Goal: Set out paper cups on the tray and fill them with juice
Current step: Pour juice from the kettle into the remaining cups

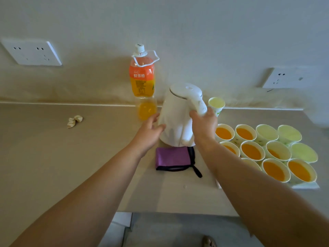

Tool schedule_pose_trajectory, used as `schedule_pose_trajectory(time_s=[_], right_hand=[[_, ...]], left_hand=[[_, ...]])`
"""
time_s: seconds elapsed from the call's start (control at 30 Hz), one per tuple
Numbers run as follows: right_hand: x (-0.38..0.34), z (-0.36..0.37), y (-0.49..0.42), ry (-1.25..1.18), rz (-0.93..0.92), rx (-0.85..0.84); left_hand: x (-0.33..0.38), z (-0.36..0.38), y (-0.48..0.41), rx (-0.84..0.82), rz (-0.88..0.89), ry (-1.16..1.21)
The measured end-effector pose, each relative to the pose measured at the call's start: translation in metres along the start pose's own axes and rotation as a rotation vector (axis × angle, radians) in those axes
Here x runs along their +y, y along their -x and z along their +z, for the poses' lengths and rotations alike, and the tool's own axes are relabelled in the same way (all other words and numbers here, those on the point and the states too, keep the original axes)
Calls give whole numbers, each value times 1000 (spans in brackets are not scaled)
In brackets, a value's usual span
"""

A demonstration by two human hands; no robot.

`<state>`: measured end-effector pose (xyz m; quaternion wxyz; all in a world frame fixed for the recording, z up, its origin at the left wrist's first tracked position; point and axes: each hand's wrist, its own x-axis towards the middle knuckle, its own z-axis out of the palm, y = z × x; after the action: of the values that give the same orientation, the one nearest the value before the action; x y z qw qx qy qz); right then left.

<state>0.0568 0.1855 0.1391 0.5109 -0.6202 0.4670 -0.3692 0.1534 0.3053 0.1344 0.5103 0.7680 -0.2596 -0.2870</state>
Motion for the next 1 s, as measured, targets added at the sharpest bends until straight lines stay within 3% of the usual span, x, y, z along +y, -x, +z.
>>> schedule_pose_trajectory(time_s=[0.2, 0.43, 0.73, 1.0], right_hand=[[-36, -49, -13, -19, -75, -74], [-77, -123, -40, -52, -237, -178], [-96, -245, -97, -3, -368, -269], [-85, -342, -148, 77, -405, -344]], left_hand=[[47, 10, -8, 156, 145, 54], [114, 53, 5, 203, 292, 115], [162, 154, 24, 240, 241, 164], [194, 244, 40, 175, 216, 138]])
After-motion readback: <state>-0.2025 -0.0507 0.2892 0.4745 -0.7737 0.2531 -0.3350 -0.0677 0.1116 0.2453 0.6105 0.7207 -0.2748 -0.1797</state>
